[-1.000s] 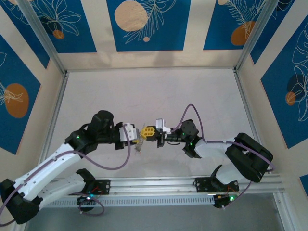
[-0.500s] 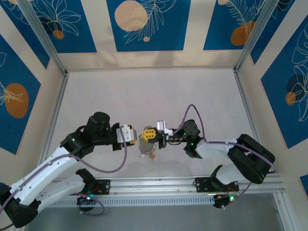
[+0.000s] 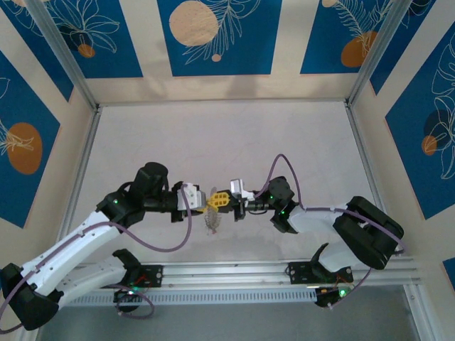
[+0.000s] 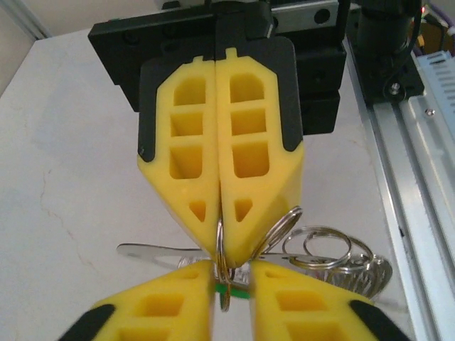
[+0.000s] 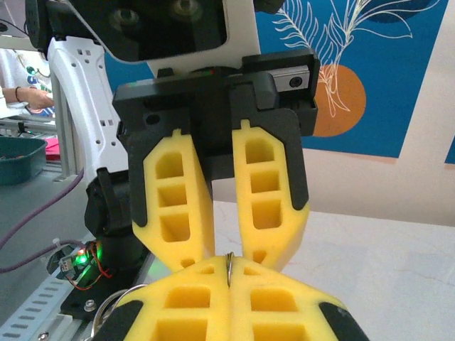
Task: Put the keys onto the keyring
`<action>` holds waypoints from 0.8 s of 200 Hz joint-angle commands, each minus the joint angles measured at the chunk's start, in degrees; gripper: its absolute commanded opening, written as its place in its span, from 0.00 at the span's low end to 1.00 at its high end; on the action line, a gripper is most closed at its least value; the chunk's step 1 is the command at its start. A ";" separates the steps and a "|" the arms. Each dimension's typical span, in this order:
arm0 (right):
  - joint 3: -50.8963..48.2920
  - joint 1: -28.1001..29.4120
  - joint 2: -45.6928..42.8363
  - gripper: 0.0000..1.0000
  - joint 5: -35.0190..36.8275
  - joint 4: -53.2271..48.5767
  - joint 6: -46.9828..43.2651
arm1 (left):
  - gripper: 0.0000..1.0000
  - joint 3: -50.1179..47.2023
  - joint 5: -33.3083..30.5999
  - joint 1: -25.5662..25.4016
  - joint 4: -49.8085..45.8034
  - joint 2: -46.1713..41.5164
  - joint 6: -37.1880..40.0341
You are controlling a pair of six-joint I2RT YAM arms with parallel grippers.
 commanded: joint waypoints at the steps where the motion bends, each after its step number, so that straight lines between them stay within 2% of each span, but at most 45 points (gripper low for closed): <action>1: 1.77 -0.03 0.33 0.00 -0.79 2.93 -0.92 | 0.12 2.30 2.59 0.27 0.32 0.78 1.16; 16: 2.01 0.03 0.85 0.00 -1.24 3.11 -0.92 | 0.08 2.34 2.68 0.27 0.00 0.95 1.06; 86: 2.29 0.06 0.63 0.00 -1.83 1.83 -1.55 | 0.03 2.69 2.58 0.31 0.11 1.80 1.92; 105: 2.17 0.10 1.12 0.00 -1.64 1.11 -2.26 | 0.00 3.44 2.18 0.29 0.57 2.11 0.52; 134: 1.53 0.09 0.87 0.00 -0.35 -0.98 -3.71 | 0.00 3.83 1.21 0.28 0.82 2.42 -0.83; 160: 1.28 -0.64 -3.40 0.14 1.98 -12.81 -9.70 | 0.00 7.47 -3.96 0.19 -6.85 4.25 1.60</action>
